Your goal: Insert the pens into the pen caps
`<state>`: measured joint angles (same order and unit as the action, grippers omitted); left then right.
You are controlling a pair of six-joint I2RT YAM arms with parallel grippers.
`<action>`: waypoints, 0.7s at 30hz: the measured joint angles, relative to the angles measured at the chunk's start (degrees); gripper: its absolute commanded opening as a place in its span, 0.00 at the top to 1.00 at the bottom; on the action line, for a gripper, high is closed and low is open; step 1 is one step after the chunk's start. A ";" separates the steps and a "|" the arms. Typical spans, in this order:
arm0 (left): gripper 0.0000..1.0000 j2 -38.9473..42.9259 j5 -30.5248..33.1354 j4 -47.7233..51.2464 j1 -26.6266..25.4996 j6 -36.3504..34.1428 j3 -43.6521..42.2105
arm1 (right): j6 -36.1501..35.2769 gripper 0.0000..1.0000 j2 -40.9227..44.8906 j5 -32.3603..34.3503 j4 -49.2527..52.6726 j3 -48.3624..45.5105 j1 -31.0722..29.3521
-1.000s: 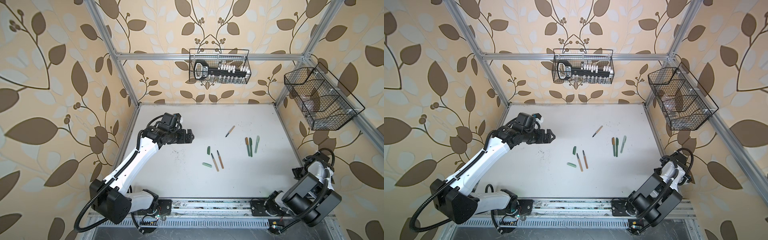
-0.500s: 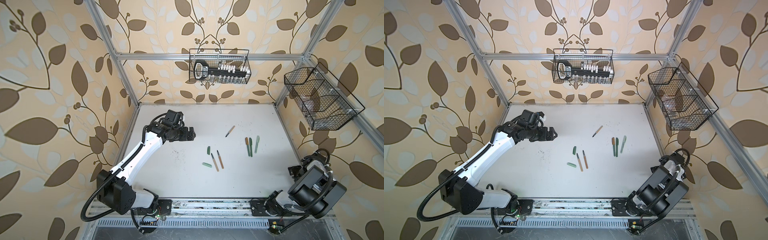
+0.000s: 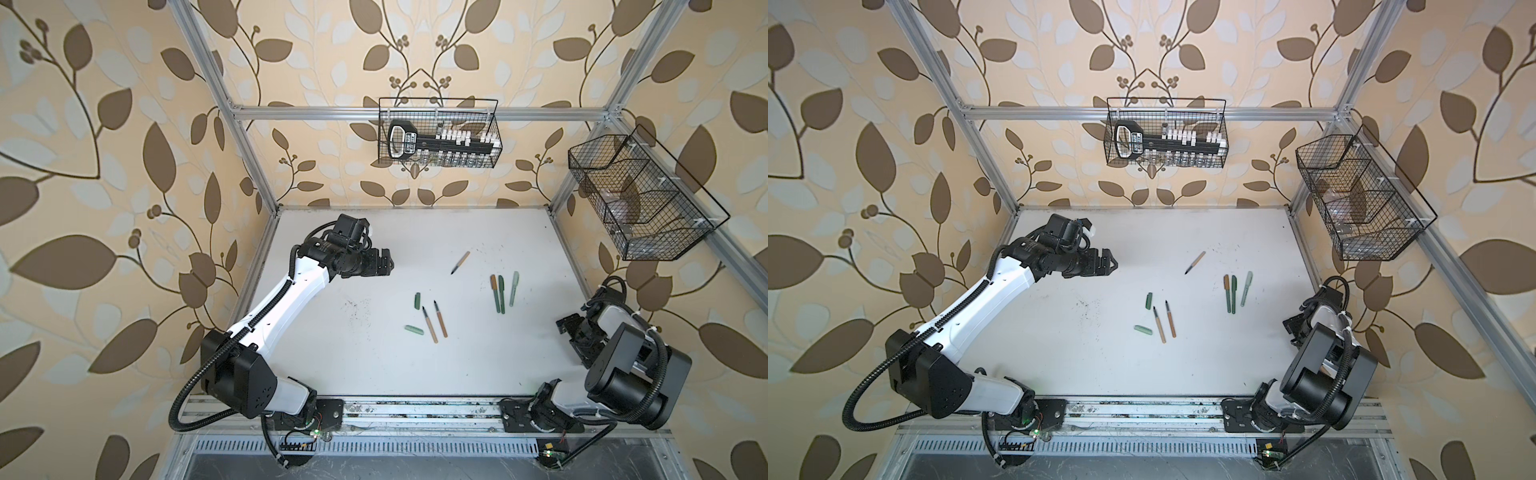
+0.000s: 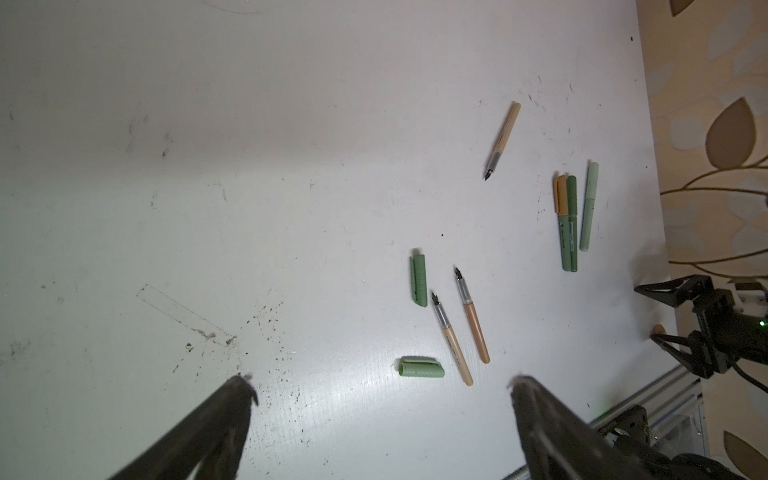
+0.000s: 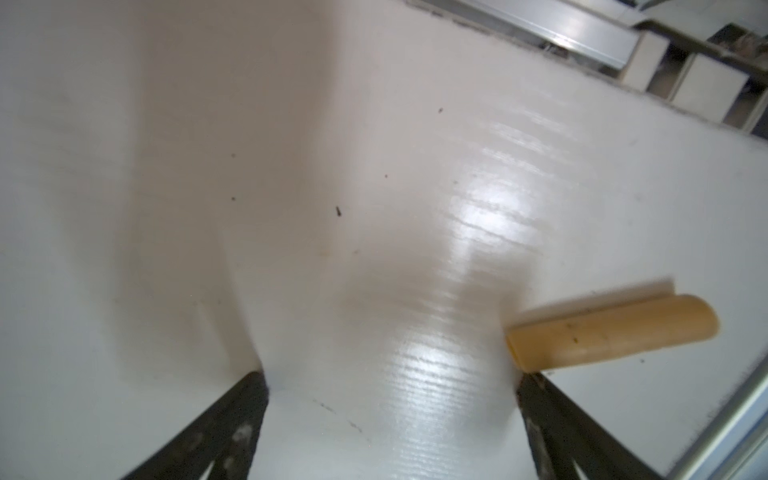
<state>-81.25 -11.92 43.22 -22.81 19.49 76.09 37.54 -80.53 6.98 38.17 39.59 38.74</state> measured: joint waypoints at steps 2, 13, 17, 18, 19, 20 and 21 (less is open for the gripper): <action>0.01 -0.26 0.00 -0.31 0.00 0.00 0.00 | 0.26 0.04 -0.24 -0.20 0.48 0.33 0.76; 0.01 -4.57 -0.09 -1.51 0.00 -0.07 0.66 | 2.99 0.06 0.22 0.17 2.95 0.37 11.80; 0.01 -4.57 -0.07 -1.92 0.02 -0.17 0.66 | 3.80 0.08 0.15 0.28 2.93 0.44 14.32; 0.01 -4.57 -0.07 -2.10 0.02 -0.17 0.66 | 3.82 0.08 0.09 0.44 2.86 0.50 14.82; 0.01 -4.57 -0.07 -2.27 0.02 -0.17 0.66 | 3.82 0.09 -0.11 0.66 2.89 0.66 15.32; 0.01 -4.57 -0.04 -2.45 0.02 -0.17 0.66 | 3.82 0.10 -0.37 0.83 2.93 0.90 15.65; 0.01 -4.57 -0.04 -2.64 0.02 -0.17 0.66 | 3.80 0.11 -0.76 1.05 2.93 1.25 15.93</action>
<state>-85.82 -11.97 40.58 -22.79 19.31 76.75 41.34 -81.30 8.03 41.10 40.84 54.68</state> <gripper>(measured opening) 0.988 0.907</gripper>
